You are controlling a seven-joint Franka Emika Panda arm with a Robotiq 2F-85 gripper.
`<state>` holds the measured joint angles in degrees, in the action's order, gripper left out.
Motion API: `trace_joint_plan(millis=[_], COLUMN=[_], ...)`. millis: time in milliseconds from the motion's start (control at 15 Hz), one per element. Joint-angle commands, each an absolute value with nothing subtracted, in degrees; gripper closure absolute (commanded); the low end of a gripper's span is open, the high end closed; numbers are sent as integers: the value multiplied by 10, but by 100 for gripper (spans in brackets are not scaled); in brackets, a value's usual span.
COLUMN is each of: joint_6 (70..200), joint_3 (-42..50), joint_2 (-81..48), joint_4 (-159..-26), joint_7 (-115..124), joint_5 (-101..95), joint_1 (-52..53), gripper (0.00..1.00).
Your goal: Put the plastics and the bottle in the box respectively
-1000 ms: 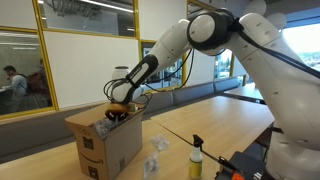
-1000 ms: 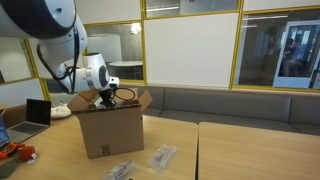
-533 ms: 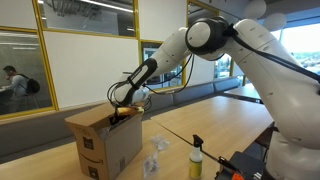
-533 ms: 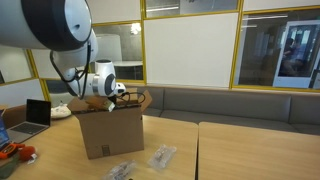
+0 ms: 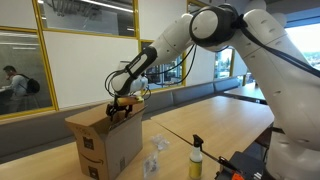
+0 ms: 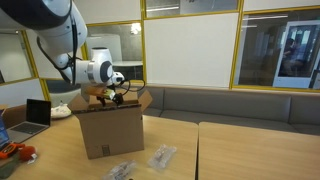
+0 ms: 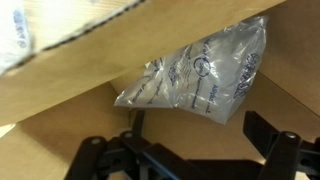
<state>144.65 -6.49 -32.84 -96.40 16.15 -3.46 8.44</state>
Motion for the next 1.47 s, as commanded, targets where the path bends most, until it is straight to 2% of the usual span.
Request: trace_joint_plan(millis=[0,267,533,800,1067,1400], joint_6=[1403,1302,1163,1105,1136,1261], joint_3=[-9,43,10,-27,-48,-54], joint_2=[-226,-127,-36,25,51,39], joint_4=[-1028,-1084,-1134,-1197,-1280,-1376], joint_7=[212,350,444,484,518,554], joint_5=[-60,-175,-243,-233,-211,-179], joint_1=[125,169,158,133,112,91], gripper=[0,0,0,0,0,0])
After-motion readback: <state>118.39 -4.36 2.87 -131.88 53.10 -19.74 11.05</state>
